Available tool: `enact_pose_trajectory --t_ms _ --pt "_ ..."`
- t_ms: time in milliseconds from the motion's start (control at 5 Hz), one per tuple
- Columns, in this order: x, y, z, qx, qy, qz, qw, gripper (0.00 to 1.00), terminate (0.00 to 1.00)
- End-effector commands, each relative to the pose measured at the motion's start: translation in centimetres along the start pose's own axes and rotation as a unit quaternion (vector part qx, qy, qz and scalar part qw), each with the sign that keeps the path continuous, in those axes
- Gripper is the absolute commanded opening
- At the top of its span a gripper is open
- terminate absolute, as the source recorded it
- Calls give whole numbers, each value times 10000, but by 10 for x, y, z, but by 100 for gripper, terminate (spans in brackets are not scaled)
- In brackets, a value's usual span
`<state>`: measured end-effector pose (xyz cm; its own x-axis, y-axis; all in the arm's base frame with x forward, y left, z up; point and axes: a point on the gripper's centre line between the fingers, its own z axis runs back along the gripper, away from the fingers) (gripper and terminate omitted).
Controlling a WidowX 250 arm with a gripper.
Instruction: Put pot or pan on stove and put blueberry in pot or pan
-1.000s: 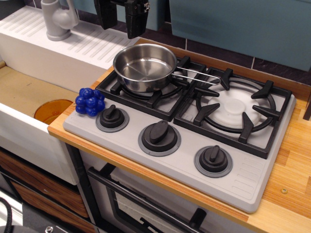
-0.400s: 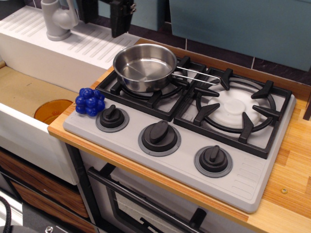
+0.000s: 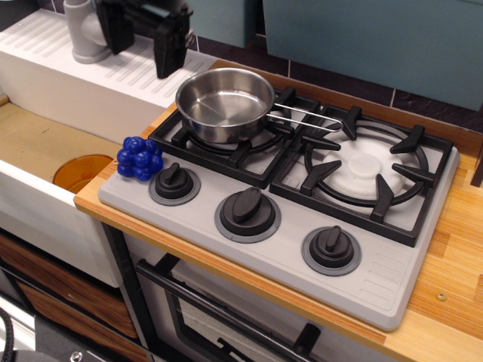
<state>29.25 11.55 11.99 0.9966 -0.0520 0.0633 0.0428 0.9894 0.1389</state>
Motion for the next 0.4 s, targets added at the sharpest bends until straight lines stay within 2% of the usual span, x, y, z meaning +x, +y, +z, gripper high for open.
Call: enact_pose_trajectory --t_ms 0,200 --pt "-8 5 -2 111 -434 345 9984 100 0" --pt "-12 7 -14 -2 -529 373 9979 100 0"
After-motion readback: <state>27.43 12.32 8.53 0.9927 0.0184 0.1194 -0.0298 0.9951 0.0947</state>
